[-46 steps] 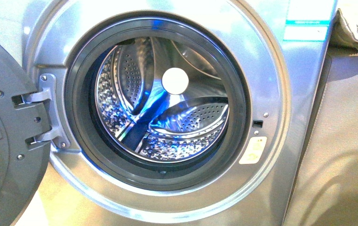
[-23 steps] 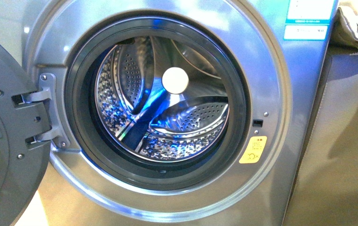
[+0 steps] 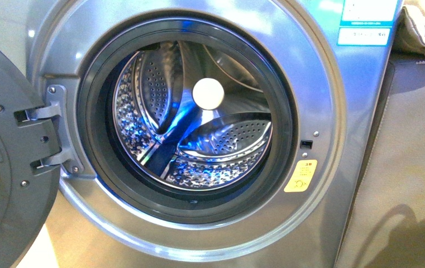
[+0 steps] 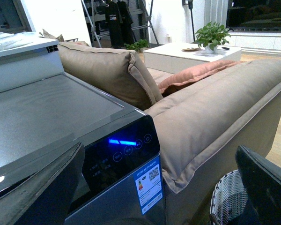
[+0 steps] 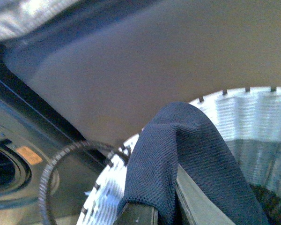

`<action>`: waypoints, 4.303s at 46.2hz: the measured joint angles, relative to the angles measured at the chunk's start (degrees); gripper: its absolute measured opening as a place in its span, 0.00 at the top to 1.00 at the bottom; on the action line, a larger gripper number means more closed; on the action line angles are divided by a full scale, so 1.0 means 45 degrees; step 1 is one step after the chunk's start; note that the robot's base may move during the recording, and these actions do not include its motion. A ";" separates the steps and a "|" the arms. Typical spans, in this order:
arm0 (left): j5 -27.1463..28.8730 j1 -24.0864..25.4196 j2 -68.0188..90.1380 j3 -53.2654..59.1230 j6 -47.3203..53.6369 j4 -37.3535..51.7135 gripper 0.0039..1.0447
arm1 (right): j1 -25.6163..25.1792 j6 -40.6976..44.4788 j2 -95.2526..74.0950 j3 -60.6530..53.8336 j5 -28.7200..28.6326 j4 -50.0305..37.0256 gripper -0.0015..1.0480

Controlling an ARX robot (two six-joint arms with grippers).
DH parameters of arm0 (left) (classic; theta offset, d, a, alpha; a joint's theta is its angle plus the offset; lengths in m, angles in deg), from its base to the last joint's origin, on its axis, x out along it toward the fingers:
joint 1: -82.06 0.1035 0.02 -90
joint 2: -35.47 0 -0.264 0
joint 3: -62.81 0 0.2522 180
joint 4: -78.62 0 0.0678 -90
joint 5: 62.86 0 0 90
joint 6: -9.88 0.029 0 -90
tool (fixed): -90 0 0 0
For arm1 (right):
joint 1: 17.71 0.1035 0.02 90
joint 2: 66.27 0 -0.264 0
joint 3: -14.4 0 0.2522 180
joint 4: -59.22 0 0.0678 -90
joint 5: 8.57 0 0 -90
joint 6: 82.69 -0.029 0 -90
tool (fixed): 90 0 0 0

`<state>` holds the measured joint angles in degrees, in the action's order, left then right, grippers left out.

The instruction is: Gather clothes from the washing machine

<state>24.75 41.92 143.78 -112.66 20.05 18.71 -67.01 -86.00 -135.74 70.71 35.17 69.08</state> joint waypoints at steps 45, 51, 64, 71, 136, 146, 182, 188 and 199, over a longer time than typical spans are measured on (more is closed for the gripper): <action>0.0005 0.0000 -0.0005 -0.0024 0.0024 0.0000 0.06 | 0.3546 -0.1666 0.4488 -0.3050 0.1263 -0.5129 0.07; 0.3929 -0.0204 -0.1321 0.2322 -0.0719 0.0918 0.16 | 0.4347 -0.1020 0.5202 -0.3152 0.3041 -0.3818 0.16; 0.6868 0.2798 -1.2716 2.0711 -0.2166 0.9175 0.71 | 0.7082 0.0607 0.7927 -0.6052 0.6528 -0.3230 0.70; 0.5066 0.4163 -1.4489 2.6423 -0.2244 1.0710 0.98 | 0.8136 0.0695 0.8956 -0.7101 0.7597 -0.3211 0.98; 0.0529 0.8903 -2.1609 3.5360 -0.2278 1.2162 0.97 | 1.0919 0.0714 1.5382 -0.9389 1.0263 0.0850 0.98; 0.0563 0.8903 -2.3916 3.5811 -0.2283 1.0273 0.97 | 1.0919 0.0714 1.5382 -0.9389 1.0268 0.0860 0.98; 0.0539 0.8903 -2.4013 3.5816 -0.2293 1.0253 0.70 | 1.0919 0.0733 1.5382 -0.9389 1.0258 0.0869 0.78; 0.0539 0.8903 -2.4013 3.5816 -0.2288 1.0253 0.40 | 1.0919 0.0733 1.5382 -0.9389 1.0258 0.0869 0.50; 0.0539 0.8903 -2.4013 3.5816 -0.2283 1.0253 0.06 | 1.0919 0.0729 1.5382 -0.9389 1.0263 0.0869 0.06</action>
<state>27.18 81.98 35.72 48.51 9.78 64.85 -17.87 -82.72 -66.52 28.46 81.35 72.99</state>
